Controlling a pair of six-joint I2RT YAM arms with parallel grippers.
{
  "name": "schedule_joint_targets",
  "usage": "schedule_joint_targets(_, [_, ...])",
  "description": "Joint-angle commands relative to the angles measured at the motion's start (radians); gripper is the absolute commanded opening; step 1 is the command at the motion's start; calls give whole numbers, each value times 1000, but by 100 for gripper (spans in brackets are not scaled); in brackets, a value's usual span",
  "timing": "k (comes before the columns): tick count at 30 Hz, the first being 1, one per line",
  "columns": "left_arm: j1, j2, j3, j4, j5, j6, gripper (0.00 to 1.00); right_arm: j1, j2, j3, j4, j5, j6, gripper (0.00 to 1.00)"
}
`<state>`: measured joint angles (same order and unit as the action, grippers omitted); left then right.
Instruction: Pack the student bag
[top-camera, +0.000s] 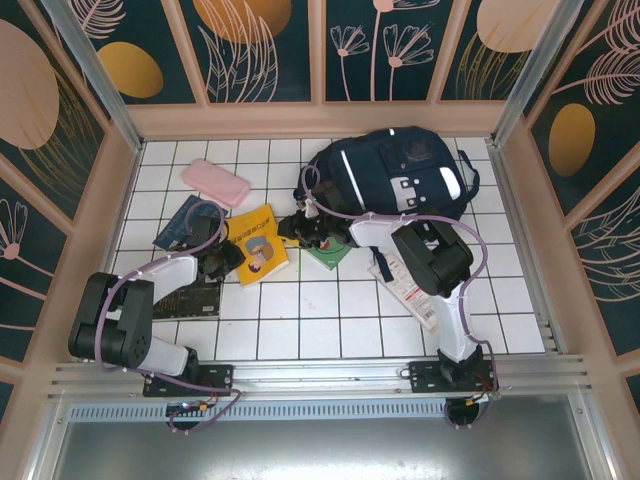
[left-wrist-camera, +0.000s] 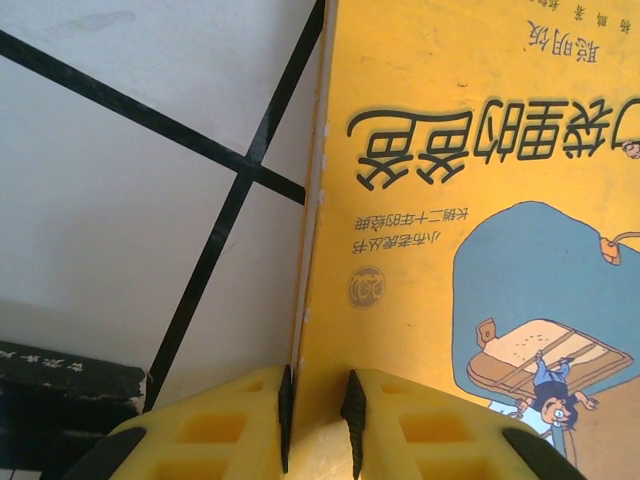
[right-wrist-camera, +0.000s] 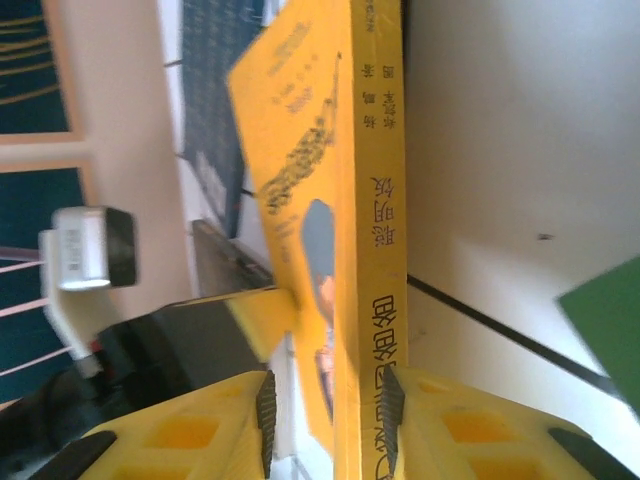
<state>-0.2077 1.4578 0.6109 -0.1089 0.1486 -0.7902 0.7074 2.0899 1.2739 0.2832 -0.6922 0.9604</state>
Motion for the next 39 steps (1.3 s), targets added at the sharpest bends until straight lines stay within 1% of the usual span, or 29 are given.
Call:
schedule_joint_targets(1, [-26,9,-23,18,157,-24,25,65,-6,6,338,-230,172,35])
schedule_joint_targets(3, [-26,3,-25,15,156,-25,25,65,16,10,396,-235,212,34])
schedule_joint_targets(6, [-27,-7,-26,14,160,-26,25,69,28,17,396,-220,207,35])
schedule_joint_targets(7, [-27,-10,-26,12,160,-26,25,70,29,32,338,-207,173,35])
schedule_joint_targets(10, [-27,-14,-27,9,159,-26,25,75,35,100,73,-141,29,39])
schedule_joint_targets(12, [-27,-15,-28,9,158,-26,25,77,33,128,-46,-102,-34,42])
schedule_joint_targets(14, [-27,-12,-26,12,158,-26,25,79,22,138,-121,-57,-79,46])
schedule_joint_targets(16, [-26,-9,-25,14,161,-27,25,83,20,143,-157,-41,-98,47])
schedule_joint_targets(18, [-26,-7,-25,15,161,-27,25,83,28,143,-159,-50,-85,47])
schedule_joint_targets(20, [-27,-5,-20,14,161,-26,26,86,42,163,-207,-35,-101,46])
schedule_joint_targets(23, [-27,-2,-18,12,158,-26,25,95,44,211,-336,56,-183,47])
schedule_joint_targets(26, [-27,-5,-19,8,154,-25,25,95,50,243,-429,107,-232,47])
schedule_joint_targets(29, [-27,-3,-18,7,149,-25,26,88,40,221,-433,128,-226,50])
schedule_joint_targets(31, [-27,0,-18,6,146,-25,26,82,33,208,-444,171,-232,50])
schedule_joint_targets(34, [-27,3,-7,-26,110,-15,25,76,23,217,-499,278,-293,53])
schedule_joint_targets(39, [-26,15,11,-88,39,1,25,60,51,287,-567,357,-412,56])
